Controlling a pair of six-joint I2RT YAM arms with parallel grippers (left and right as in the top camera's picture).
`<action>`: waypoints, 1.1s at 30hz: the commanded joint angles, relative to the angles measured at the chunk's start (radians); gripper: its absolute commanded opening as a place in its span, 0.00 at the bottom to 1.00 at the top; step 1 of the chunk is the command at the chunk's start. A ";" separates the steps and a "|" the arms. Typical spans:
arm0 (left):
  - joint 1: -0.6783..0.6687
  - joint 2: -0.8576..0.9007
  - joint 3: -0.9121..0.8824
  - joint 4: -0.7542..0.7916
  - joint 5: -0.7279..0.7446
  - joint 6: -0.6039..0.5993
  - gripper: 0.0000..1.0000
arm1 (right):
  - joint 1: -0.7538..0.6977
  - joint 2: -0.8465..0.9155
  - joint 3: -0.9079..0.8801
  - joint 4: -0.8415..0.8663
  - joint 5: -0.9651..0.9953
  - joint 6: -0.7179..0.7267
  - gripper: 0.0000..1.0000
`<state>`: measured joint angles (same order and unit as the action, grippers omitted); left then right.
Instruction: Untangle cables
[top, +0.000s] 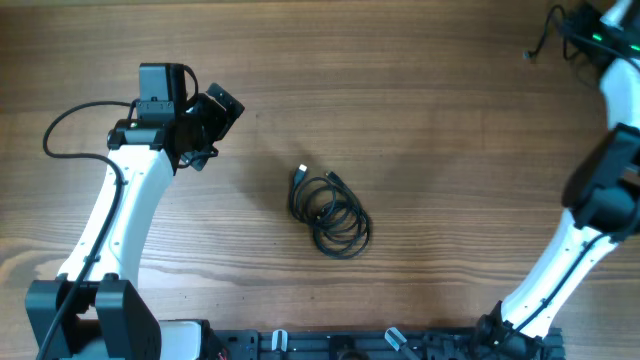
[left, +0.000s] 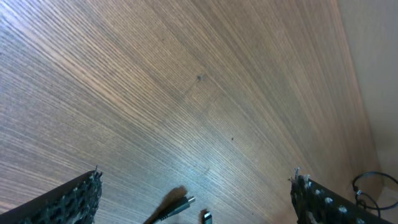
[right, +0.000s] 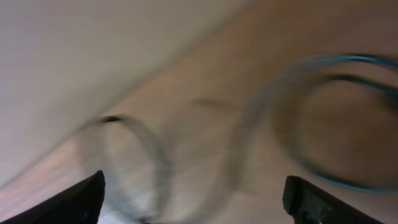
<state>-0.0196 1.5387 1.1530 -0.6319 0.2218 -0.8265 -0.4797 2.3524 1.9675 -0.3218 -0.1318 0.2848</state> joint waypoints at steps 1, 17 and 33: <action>-0.003 -0.020 0.010 0.003 -0.013 0.012 1.00 | -0.113 -0.052 0.003 -0.033 0.064 0.014 0.94; -0.003 -0.020 0.010 0.003 -0.013 0.011 1.00 | -0.167 0.149 -0.031 0.092 0.030 -0.062 0.91; -0.003 -0.020 0.010 0.002 -0.013 0.012 1.00 | -0.098 0.150 0.068 0.235 -0.150 0.043 0.04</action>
<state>-0.0196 1.5387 1.1530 -0.6323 0.2222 -0.8261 -0.6025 2.5183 1.9675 -0.0952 -0.2382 0.3035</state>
